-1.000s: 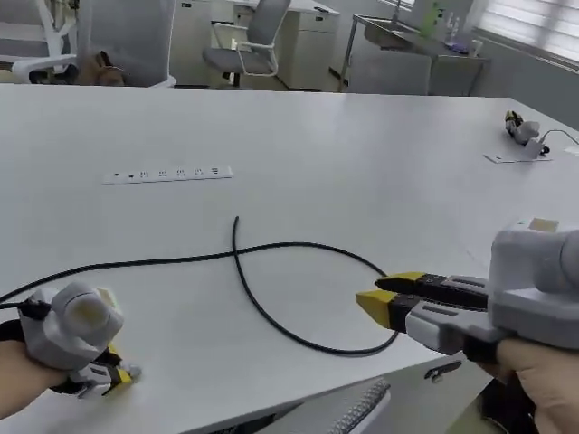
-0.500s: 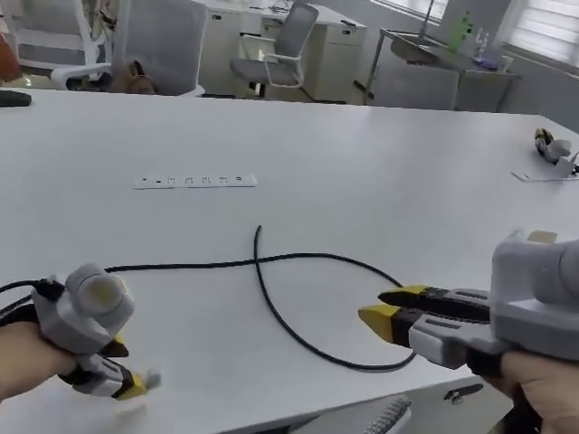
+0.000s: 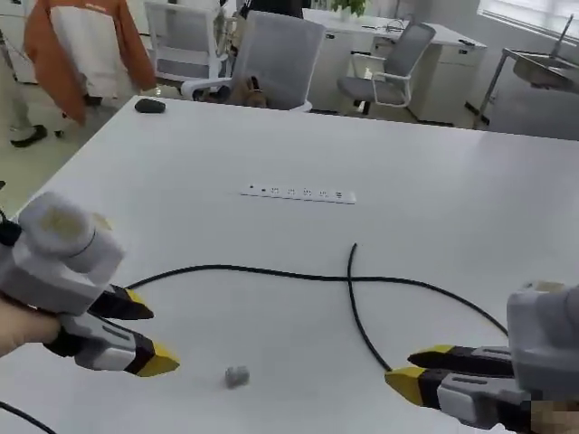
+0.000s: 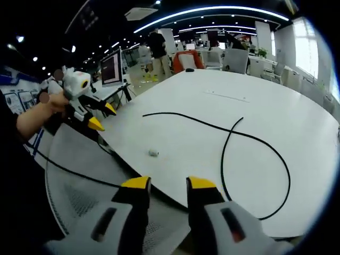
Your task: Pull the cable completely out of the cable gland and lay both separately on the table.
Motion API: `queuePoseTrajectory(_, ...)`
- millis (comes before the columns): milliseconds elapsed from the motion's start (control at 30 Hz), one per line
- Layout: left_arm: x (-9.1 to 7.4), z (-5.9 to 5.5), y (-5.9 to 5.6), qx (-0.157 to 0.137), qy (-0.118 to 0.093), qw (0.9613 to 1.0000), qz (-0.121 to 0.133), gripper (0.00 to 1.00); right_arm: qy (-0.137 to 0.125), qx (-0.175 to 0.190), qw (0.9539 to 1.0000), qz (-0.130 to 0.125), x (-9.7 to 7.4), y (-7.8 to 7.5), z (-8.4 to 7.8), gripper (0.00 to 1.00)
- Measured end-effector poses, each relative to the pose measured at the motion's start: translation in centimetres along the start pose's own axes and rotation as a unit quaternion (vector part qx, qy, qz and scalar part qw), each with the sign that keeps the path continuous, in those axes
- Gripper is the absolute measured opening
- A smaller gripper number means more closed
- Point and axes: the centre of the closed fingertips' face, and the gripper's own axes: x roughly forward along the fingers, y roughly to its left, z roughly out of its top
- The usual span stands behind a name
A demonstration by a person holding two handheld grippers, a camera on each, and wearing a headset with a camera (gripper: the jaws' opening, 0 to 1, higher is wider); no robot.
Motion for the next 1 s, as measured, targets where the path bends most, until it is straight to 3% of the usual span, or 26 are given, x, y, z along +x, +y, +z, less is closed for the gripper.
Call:
queuePoseTrajectory(67, -1.1, -0.6, 0.2, -0.016, -0.011, 0.9998, 0.010, 0.52, 0.011, -0.002, 0.9999, 0.002, 0.2, 0.0, -0.3, 0.28)
queuePoseTrajectory(100, -1.9, -1.0, 0.6, -0.038, -0.025, 0.9987, 0.024, 0.52, 0.017, 0.000, 0.9998, 0.004, 0.3, 0.0, -0.6, 0.29)
queuePoseTrajectory(200, -2.8, -1.8, 1.2, -0.069, -0.038, 0.9959, 0.043, 0.53, 0.025, 0.004, 0.9997, 0.006, 0.2, -0.1, -0.9, 0.30)
queuePoseTrajectory(367, -3.8, -2.5, 2.2, -0.121, -0.070, 0.9862, 0.089, 0.56, 0.029, 0.019, 0.9994, 0.001, -0.2, -0.4, -1.6, 0.31)
queuePoseTrajectory(633, -3.5, -3.9, 2.8, -0.142, -0.075, 0.9777, 0.135, 0.59, 0.027, 0.052, 0.9983, 0.003, -0.1, -0.2, -2.6, 0.32)
queuePoseTrajectory(800, -3.3, -4.5, 2.4, -0.144, -0.067, 0.9778, 0.136, 0.59, 0.034, 0.055, 0.9979, 0.007, 0.1, 0.0, -3.1, 0.32)
queuePoseTrajectory(1000, -3.2, -4.3, 2.0, -0.138, -0.068, 0.9795, 0.130, 0.57, 0.036, 0.056, 0.9978, 0.007, 0.1, 0.0, -3.1, 0.33)
